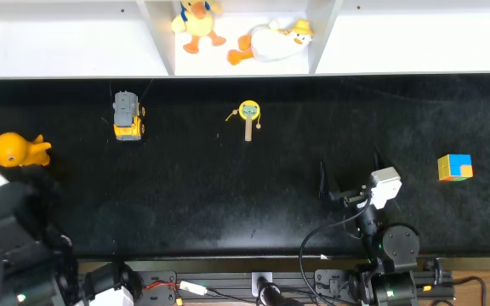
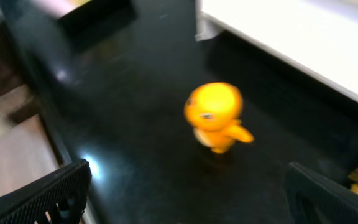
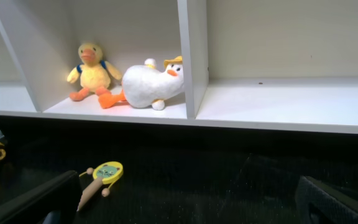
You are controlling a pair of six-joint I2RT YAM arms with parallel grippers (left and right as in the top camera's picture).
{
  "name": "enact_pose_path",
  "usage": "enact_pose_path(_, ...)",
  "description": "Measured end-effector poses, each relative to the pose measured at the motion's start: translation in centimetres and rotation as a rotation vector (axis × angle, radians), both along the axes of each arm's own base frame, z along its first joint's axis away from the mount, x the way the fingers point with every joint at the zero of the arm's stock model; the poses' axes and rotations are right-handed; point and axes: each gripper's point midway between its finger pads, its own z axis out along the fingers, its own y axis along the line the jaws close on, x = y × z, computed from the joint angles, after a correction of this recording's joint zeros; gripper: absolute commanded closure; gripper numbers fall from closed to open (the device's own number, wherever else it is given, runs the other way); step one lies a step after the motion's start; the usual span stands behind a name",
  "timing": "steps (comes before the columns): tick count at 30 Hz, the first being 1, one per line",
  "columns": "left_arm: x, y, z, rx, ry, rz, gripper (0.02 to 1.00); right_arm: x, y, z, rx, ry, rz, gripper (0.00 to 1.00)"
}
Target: Store Toys
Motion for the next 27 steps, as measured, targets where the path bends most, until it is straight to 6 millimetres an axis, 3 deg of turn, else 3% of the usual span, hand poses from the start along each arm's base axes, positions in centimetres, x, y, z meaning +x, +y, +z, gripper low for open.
enact_pose_path(11, -1.1, 6.2, -4.2, -0.165, 0.104, 0.093, 0.025, 0.0, 0.0, 0.0, 0.0, 0.0, 0.0, 0.005)
enact_pose_path(20, 2.8, 8.7, -8.0, -0.199, 0.232, -0.086, 0.023, 0.0, 0.0, 0.0, 0.0, 0.0, 0.0, 0.005)
enact_pose_path(24, 4.7, 9.1, -9.8, -0.22, 0.254, -0.179, 0.023, 0.0, 0.0, 0.0, 0.0, 0.0, 0.0, 0.005)
enact_pose_path(27, 6.3, 9.0, -10.1, -0.22, 0.226, -0.257, 0.023, 0.0, 0.0, 0.0, 0.0, 0.0, 0.0, 0.005)
